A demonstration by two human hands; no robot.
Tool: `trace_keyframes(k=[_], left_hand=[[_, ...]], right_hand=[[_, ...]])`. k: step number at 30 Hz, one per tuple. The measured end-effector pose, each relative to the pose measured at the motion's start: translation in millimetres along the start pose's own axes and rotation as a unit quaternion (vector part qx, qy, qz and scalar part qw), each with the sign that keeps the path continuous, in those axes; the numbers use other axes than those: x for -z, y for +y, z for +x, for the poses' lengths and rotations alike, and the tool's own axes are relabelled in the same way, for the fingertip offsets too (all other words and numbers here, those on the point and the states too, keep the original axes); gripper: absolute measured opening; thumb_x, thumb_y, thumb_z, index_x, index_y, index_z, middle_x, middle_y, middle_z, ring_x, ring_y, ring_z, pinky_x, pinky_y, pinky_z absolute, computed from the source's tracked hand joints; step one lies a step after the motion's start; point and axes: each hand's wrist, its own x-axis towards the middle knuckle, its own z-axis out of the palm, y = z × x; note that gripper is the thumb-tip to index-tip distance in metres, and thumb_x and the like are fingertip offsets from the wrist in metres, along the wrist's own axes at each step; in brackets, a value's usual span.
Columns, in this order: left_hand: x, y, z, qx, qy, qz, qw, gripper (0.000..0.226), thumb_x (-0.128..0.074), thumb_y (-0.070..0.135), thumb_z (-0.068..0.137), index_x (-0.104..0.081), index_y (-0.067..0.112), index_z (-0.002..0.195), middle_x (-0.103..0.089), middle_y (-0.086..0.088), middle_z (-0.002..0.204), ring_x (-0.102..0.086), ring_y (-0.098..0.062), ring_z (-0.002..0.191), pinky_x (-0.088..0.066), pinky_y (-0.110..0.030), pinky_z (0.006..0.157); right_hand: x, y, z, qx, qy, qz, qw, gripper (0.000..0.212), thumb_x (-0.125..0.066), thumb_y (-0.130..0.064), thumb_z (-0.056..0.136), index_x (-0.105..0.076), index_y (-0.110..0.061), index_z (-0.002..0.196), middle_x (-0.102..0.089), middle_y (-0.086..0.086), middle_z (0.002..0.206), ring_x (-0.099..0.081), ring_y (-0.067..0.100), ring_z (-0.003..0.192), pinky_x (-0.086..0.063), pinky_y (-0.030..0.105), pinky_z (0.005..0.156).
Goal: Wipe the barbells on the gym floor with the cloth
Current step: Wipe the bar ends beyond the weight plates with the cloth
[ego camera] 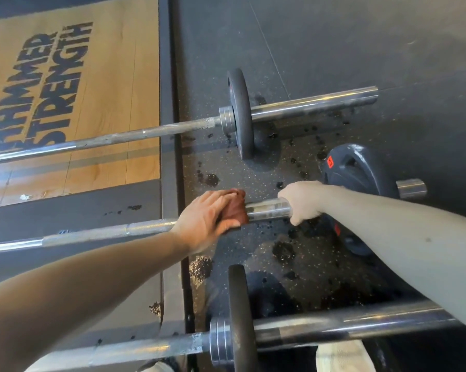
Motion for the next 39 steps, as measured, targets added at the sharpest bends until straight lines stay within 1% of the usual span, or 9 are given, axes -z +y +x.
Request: trace_keyframes(k=[4,7,10,13,19,25,28,31,39], left_hand=[[20,18,24,0.232,-0.073,-0.283,0.928,0.038,-0.055,0.054,0.098,-0.061,0.025,0.121,-0.071,0.005,0.1,-0.068,-0.001,0.076,-0.055,-0.02,0.068],[20,12,41,0.309,-0.076,-0.355,0.879,0.042,-0.057,0.049,0.1,-0.062,0.016,0.125,-0.07,0.002,0.088,-0.067,-0.006,0.066,-0.048,-0.013,0.053],[16,7,35,0.282,-0.057,-0.277,0.917,0.056,-0.05,0.066,0.096,-0.064,0.02,0.125,-0.072,0.002,0.107,-0.069,-0.012,0.091,-0.059,-0.026,0.078],[13,5,9,0.126,-0.002,-0.051,0.991,0.054,-0.05,0.059,0.099,-0.064,0.017,0.13,-0.054,0.006,0.134,-0.044,-0.016,0.124,-0.04,-0.037,0.114],[12,3,-38,-0.056,0.045,0.119,0.99,0.065,-0.077,0.027,0.082,-0.053,0.011,0.14,-0.052,-0.009,0.127,-0.054,-0.028,0.107,-0.054,-0.046,0.094],[12,24,-41,0.02,0.042,0.111,0.993,0.077,-0.043,0.076,0.094,-0.052,0.018,0.142,-0.049,-0.004,0.137,-0.051,-0.023,0.118,-0.052,-0.041,0.099],[8,22,-33,0.045,0.073,0.048,0.995,0.051,-0.06,0.051,0.097,-0.055,0.02,0.137,-0.05,-0.002,0.137,-0.05,-0.024,0.12,-0.052,-0.047,0.1],[2,16,-31,0.025,0.061,0.056,0.996,0.067,-0.054,0.064,0.094,-0.048,0.019,0.144,-0.05,-0.002,0.144,-0.048,-0.024,0.124,-0.048,-0.044,0.107],[1,1,-21,0.025,0.027,-0.032,0.999,0.085,-0.046,0.079,0.087,-0.047,0.019,0.148,-0.05,0.001,0.148,-0.044,-0.021,0.127,-0.041,-0.043,0.113]], right_hand=[[2,-2,-2,0.0,-0.003,0.004,1.0,0.043,-0.077,-0.036,0.074,-0.059,-0.026,0.112,-0.06,-0.006,0.097,-0.062,0.017,0.087,-0.054,0.035,0.073],[3,-4,-3,-0.003,-0.003,-0.006,1.0,0.041,-0.077,-0.036,0.074,-0.059,-0.025,0.109,-0.061,-0.004,0.098,-0.062,0.019,0.087,-0.056,0.037,0.077],[4,-4,-3,-0.008,-0.006,-0.005,1.0,0.039,-0.076,-0.035,0.075,-0.059,-0.025,0.109,-0.061,-0.004,0.099,-0.062,0.02,0.088,-0.056,0.038,0.078],[3,-4,-3,-0.008,-0.001,-0.004,1.0,0.037,-0.075,-0.035,0.075,-0.058,-0.026,0.106,-0.062,-0.005,0.098,-0.062,0.02,0.088,-0.052,0.035,0.071],[-2,-4,-5,-0.018,0.008,-0.002,1.0,0.035,-0.074,-0.037,0.076,-0.056,-0.029,0.105,-0.062,-0.005,0.1,-0.062,0.02,0.09,-0.044,0.032,0.067],[-9,-7,-6,-0.048,0.039,-0.007,0.998,0.047,-0.075,-0.036,0.078,-0.053,-0.029,0.119,-0.063,-0.004,0.107,-0.061,0.021,0.097,-0.05,0.04,0.086],[-30,-21,-12,-0.086,0.166,-0.066,0.98,0.088,-0.083,-0.036,0.076,-0.034,-0.025,0.149,-0.053,0.003,0.134,-0.049,0.027,0.125,-0.032,0.045,0.115],[-66,-39,-25,-0.077,0.29,-0.045,0.953,0.097,-0.081,-0.051,0.078,-0.03,-0.018,0.154,-0.046,0.007,0.143,-0.041,0.03,0.133,-0.023,0.048,0.122],[-55,-33,-8,-0.076,0.284,-0.064,0.954,0.051,-0.076,-0.047,0.085,-0.05,-0.024,0.123,-0.062,0.002,0.111,-0.058,0.026,0.105,-0.043,0.042,0.093]])
